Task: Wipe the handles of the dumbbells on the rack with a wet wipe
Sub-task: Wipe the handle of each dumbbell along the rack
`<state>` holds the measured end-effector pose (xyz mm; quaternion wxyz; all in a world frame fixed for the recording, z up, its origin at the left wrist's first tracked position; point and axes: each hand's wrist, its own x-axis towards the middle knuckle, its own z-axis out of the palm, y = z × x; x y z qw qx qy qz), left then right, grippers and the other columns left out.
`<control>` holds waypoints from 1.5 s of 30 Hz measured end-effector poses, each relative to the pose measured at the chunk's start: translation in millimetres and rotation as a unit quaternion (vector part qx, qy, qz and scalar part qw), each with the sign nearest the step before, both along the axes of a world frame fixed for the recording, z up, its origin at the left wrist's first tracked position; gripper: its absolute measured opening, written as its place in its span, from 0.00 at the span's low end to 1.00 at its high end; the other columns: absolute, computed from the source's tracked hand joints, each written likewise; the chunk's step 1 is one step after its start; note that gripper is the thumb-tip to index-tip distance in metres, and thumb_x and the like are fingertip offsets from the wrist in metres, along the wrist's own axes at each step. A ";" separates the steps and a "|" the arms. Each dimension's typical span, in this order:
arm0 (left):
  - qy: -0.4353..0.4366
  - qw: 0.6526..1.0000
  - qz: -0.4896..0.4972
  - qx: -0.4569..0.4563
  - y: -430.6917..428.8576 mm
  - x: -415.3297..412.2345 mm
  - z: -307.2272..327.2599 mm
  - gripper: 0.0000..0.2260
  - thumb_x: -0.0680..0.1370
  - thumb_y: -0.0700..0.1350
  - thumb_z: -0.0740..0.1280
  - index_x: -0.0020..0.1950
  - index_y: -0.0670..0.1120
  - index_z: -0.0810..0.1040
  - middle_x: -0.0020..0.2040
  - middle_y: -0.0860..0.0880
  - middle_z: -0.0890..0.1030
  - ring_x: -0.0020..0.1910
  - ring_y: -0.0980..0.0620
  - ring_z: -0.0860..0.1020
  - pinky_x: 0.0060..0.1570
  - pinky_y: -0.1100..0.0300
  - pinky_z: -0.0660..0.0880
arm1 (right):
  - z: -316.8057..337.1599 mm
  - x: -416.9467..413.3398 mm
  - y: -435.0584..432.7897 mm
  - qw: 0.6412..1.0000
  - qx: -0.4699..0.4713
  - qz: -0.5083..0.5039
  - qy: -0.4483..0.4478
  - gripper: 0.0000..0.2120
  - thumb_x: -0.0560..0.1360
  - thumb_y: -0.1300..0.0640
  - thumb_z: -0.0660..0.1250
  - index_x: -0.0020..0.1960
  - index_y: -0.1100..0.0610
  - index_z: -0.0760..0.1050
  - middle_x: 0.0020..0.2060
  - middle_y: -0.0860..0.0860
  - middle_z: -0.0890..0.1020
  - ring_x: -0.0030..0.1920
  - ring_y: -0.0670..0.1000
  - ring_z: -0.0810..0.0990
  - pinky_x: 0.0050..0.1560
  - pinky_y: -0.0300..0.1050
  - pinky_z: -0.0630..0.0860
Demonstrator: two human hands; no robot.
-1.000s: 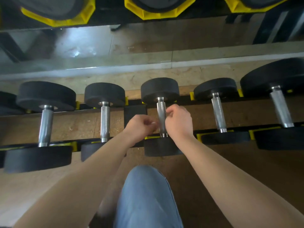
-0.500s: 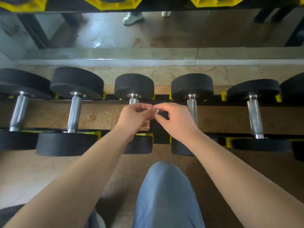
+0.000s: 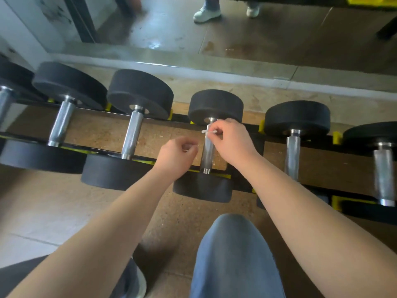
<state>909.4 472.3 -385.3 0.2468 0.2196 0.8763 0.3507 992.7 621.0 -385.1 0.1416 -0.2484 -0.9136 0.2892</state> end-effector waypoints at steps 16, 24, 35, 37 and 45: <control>-0.104 0.989 0.064 0.078 -2.0 11.6 -18.1 0.15 0.77 0.46 0.62 0.55 0.56 0.87 0.52 0.56 0.87 0.54 0.53 0.84 0.61 0.52 0.79 | 0.7 4.1 -3.9 0.996 0.081 0.026 -0.031 0.09 0.82 0.55 0.65 0.51 0.56 0.83 0.48 0.52 0.80 0.45 0.52 0.80 0.47 0.53 0.80; -0.113 0.987 0.060 0.095 -2.0 11.2 -17.6 0.14 0.79 0.45 0.62 0.51 0.57 0.87 0.50 0.54 0.87 0.49 0.54 0.84 0.56 0.52 0.81 | -3.5 22.7 -2.1 0.992 0.026 0.095 -0.084 0.04 0.80 0.55 0.68 0.52 0.52 0.82 0.48 0.46 0.82 0.47 0.44 0.80 0.49 0.42 0.78; -0.116 0.989 0.039 0.082 -1.1 11.0 -16.4 0.14 0.77 0.50 0.62 0.55 0.55 0.86 0.47 0.53 0.87 0.48 0.52 0.85 0.51 0.51 0.82 | -16.6 34.4 -17.0 0.993 0.092 0.077 -0.020 0.15 0.82 0.50 0.65 0.66 0.52 0.81 0.57 0.50 0.77 0.47 0.49 0.81 0.49 0.47 0.82; -0.094 0.992 0.037 0.082 -0.4 9.8 -18.4 0.13 0.79 0.47 0.62 0.54 0.55 0.86 0.47 0.54 0.86 0.49 0.54 0.83 0.46 0.59 0.78 | -13.1 32.2 -15.1 0.987 0.122 0.093 -0.048 0.18 0.81 0.45 0.65 0.66 0.52 0.81 0.55 0.49 0.75 0.44 0.50 0.80 0.45 0.47 0.81; -0.114 0.989 0.041 0.086 0.7 7.0 -23.6 0.13 0.80 0.46 0.61 0.52 0.56 0.85 0.47 0.52 0.86 0.47 0.51 0.85 0.50 0.47 0.83 | -10.9 18.1 4.0 0.999 0.026 -0.031 0.003 0.09 0.81 0.54 0.68 0.59 0.52 0.83 0.52 0.46 0.83 0.49 0.42 0.79 0.48 0.30 0.74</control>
